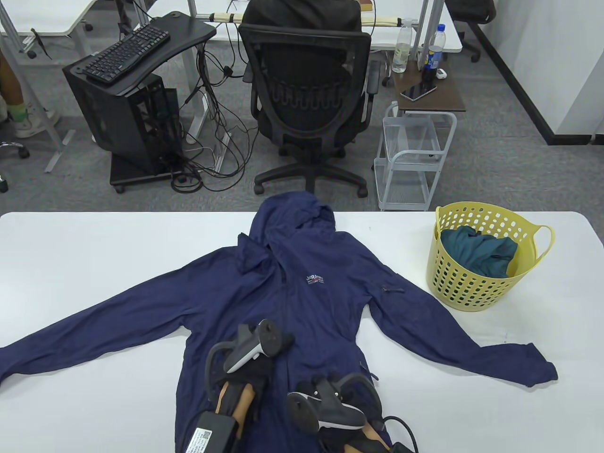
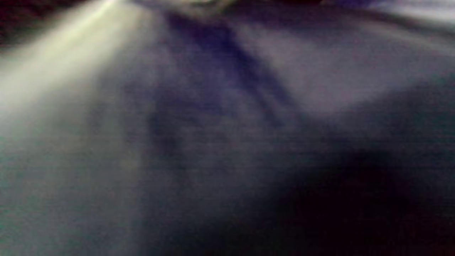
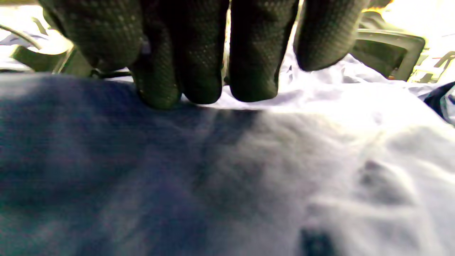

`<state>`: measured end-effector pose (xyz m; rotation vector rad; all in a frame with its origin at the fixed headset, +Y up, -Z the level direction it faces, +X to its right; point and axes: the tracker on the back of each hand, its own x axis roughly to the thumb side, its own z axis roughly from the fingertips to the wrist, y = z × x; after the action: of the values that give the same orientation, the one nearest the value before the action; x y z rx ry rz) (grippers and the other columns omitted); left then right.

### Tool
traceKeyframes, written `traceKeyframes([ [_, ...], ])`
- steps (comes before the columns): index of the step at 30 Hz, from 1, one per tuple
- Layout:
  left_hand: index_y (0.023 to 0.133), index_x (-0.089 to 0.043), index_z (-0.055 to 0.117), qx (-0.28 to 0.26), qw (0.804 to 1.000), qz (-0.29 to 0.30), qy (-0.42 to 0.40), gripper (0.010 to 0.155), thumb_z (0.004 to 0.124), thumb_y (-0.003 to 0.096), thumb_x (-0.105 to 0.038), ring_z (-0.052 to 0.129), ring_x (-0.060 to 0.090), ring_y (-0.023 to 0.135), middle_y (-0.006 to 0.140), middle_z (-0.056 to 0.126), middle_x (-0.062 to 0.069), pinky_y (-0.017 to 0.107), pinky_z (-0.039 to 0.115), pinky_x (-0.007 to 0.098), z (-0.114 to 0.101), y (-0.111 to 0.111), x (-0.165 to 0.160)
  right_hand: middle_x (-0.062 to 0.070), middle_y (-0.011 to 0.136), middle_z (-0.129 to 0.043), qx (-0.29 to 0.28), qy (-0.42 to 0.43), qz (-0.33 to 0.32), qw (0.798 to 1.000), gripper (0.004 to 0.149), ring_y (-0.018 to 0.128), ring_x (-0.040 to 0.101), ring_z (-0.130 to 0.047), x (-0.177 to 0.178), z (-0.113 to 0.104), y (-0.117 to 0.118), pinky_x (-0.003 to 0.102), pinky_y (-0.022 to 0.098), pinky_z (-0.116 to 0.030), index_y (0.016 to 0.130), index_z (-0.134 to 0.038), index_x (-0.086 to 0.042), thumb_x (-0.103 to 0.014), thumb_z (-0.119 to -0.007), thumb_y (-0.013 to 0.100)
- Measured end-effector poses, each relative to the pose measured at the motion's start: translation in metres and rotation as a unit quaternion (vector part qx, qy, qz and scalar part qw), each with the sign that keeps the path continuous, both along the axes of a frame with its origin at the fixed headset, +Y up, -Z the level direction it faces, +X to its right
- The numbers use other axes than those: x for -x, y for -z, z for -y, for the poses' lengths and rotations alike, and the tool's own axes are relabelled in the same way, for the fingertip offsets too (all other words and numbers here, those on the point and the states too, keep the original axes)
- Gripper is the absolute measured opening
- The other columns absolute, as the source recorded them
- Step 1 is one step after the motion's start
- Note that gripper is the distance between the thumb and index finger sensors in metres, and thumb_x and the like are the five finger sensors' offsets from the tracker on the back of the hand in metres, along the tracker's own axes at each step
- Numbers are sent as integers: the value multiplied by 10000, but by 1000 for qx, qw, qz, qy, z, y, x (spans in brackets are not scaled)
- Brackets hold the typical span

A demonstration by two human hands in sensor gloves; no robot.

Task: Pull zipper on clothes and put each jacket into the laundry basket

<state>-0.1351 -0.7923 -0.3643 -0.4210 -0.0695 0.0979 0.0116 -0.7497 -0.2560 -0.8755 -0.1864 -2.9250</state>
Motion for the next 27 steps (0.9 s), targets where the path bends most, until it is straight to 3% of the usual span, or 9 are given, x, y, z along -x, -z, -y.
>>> traceKeyframes([
  [2, 917, -682, 501, -6, 1000, 4, 5, 558, 617, 472, -364, 356, 244, 1122, 1195, 360, -206, 733, 406, 665, -1, -2, -2, -23, 1026, -845, 29, -11, 8, 999, 460, 889, 352, -886, -2, 7, 5, 590, 635, -722, 887, -868, -320, -474, -773, 464],
  [6, 944, -633, 517, -32, 999, 6, 4, 562, 623, 463, -362, 455, 282, 1106, 1194, 447, -161, 721, 480, 652, -9, -8, -9, -38, 1043, -808, 63, 44, 58, 995, 457, 907, 352, -836, -16, 9, 15, 595, 610, -750, 895, -859, -329, -475, -767, 472],
  [10, 957, -616, 518, -71, 997, 12, 7, 568, 624, 459, -364, 476, 295, 1102, 1198, 467, -135, 718, 495, 646, -27, -17, -20, -59, 1048, -795, 58, 69, 109, 990, 457, 929, 321, -800, -29, 13, 32, 589, 611, -753, 899, -849, -344, -483, -757, 474],
  [15, 966, -565, 585, -110, 994, 27, -7, 552, 628, 455, -361, 703, 261, 962, 1111, 664, -89, 689, 602, 578, -46, -33, -41, -82, 1051, -792, 58, 113, 191, 973, 455, 947, 293, -766, -54, 19, 58, 582, 630, -733, 901, -845, -353, -484, -754, 475],
  [18, 967, -557, 597, -81, 995, 52, -7, 548, 629, 456, -363, 756, 251, 935, 1082, 724, -90, 680, 629, 562, -40, -37, -57, -92, 1039, -808, 48, 127, 215, 967, 454, 939, 274, -771, -64, 22, 68, 559, 639, -725, 895, -849, -362, -493, -750, 472],
  [21, 998, -559, 492, -15, 999, 43, 4, 578, 618, 466, -372, 648, 312, 1047, 1158, 620, -127, 703, 579, 611, -23, -33, -66, -86, 1034, -815, 39, 135, 218, 966, 455, 934, 272, -776, -67, 23, 69, 549, 644, -720, 889, -857, -358, -497, -751, 470],
  [27, 957, -627, 523, 15, 999, 27, 9, 558, 623, 469, -374, 438, 252, 1107, 1189, 422, -202, 728, 491, 633, -9, -20, -53, -34, 1013, -855, 6, 121, 183, 976, 452, 903, 321, -836, -61, 20, 58, 572, 637, -727, 872, -884, -315, -471, -784, 459],
])
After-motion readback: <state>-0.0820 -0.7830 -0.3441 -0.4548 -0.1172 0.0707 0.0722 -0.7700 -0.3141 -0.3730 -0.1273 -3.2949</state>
